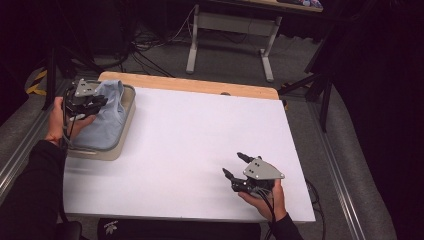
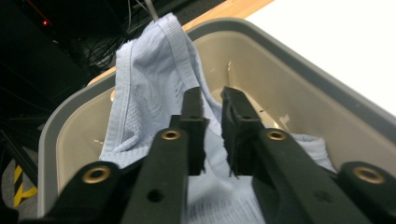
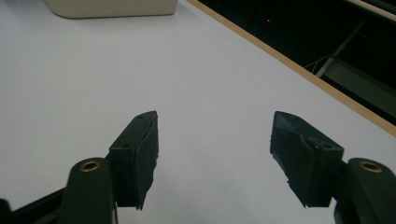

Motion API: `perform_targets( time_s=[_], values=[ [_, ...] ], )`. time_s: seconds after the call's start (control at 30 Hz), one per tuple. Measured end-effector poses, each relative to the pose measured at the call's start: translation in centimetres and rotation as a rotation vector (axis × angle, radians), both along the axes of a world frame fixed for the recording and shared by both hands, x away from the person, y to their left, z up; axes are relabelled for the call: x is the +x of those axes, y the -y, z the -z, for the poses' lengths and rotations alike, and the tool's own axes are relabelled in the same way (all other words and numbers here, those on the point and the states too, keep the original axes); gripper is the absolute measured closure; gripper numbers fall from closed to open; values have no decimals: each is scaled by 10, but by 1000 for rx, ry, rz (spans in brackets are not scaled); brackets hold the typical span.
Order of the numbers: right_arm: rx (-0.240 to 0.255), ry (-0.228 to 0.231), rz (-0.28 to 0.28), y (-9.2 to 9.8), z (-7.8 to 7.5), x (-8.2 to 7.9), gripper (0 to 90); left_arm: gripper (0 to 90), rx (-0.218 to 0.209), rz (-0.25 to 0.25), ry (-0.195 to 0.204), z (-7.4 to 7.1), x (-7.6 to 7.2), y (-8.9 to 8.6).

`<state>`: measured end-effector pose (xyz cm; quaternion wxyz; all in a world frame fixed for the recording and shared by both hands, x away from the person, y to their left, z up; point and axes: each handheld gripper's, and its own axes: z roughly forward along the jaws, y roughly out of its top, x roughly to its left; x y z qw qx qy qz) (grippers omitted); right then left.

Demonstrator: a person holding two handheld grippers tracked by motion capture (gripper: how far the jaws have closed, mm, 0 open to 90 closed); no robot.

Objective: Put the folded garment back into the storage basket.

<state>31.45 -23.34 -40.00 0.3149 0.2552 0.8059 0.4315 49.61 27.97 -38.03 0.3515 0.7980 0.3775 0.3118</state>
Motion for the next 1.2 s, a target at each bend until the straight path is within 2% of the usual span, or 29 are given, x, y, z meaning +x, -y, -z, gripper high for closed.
perform_targets(
  time_s=[0.13,0.27,0.3,0.4,0.7,0.93,1.2],
  values=[
    [2,6,6,1,0,1,333,682,-28,-1,40,-3,-4,1],
    [1,15,11,1,0,0,327,607,-53,17,62,-5,-7,1],
    [2,19,15,1,0,0,324,598,-71,23,69,-5,-8,2],
    [10,29,23,2,-1,0,318,569,-82,33,88,-6,-10,3],
    [27,50,50,4,-2,0,284,463,-114,36,126,-8,-14,10],
    [36,61,94,5,-2,1,198,367,-131,34,142,-8,-16,13],
    [35,73,118,5,-1,3,151,241,-148,40,165,-11,-20,19]
  ],
)
